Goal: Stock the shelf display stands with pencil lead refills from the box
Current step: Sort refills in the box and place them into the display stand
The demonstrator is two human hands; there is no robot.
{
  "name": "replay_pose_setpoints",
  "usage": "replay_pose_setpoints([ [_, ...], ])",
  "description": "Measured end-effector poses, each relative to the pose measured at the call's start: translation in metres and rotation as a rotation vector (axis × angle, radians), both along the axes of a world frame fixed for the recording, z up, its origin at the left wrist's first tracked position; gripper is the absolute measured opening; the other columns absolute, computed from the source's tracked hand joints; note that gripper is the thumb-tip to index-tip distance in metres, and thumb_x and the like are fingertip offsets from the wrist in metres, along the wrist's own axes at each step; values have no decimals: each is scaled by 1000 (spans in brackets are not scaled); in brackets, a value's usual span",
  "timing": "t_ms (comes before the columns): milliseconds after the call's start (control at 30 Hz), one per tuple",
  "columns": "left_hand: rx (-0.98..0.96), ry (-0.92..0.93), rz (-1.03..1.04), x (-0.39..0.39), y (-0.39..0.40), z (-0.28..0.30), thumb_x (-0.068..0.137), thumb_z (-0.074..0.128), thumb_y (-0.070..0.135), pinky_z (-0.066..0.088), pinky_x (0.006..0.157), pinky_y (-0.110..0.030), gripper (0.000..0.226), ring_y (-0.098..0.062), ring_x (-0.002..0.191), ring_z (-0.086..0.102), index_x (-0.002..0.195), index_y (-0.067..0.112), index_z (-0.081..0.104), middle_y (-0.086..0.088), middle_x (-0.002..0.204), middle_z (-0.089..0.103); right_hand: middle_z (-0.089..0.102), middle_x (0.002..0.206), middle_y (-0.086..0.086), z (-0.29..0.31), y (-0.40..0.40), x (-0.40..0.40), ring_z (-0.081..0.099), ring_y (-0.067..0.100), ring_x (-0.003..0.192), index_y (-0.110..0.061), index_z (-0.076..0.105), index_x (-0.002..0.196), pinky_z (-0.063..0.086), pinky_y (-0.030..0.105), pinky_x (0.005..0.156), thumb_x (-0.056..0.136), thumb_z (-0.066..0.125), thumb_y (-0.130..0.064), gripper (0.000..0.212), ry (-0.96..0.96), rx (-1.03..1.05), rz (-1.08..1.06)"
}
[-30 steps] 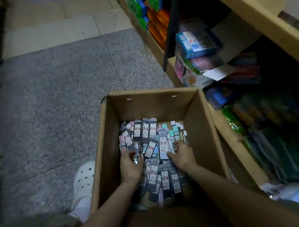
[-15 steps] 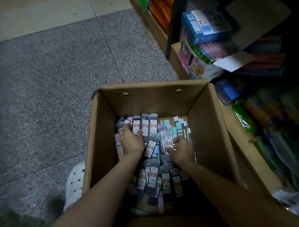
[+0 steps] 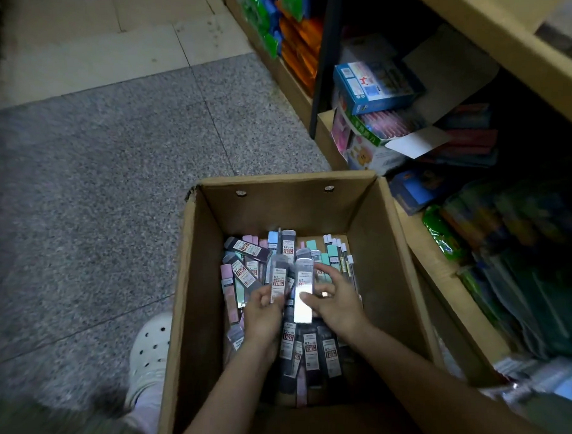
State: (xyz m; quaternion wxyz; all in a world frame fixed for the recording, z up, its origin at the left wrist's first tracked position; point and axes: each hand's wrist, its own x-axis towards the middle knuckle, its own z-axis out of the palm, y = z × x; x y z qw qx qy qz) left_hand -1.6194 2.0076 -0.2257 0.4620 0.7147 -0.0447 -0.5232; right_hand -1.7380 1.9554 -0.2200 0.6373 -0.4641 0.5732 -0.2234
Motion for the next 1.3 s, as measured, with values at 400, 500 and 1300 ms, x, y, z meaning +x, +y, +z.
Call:
replay_pose_setpoints([
  [400, -127, 278, -188, 3, 11, 16, 99, 53, 25, 55, 60, -22, 20, -9, 81, 71, 112, 13, 59, 0, 94, 74, 51, 89, 4, 12, 4, 3, 55, 4, 65, -26, 51, 136, 53, 17, 64, 80, 75, 1, 67, 29, -64, 130],
  [500, -100, 250, -125, 10, 3, 10, 100, 52, 21, 57, 59, -28, 16, -15, 70, 69, 108, 8, 57, -3, 84, 72, 53, 98, 4, 6, -6, 2, 56, 8, 75, -17, 54, 136, 53, 24, 80, 81, 72, 4, 62, 47, 6, 135],
  [1300, -12, 96, -146, 22, -14, -11, 93, 64, 19, 52, 93, -55, 34, -37, 102, 64, 116, -2, 51, -23, 112, 64, 53, 129, 14, -41, -52, 11, 55, 31, 118, -13, 37, 142, 50, 42, 98, 85, 66, 1, 65, 887, -187, 78],
])
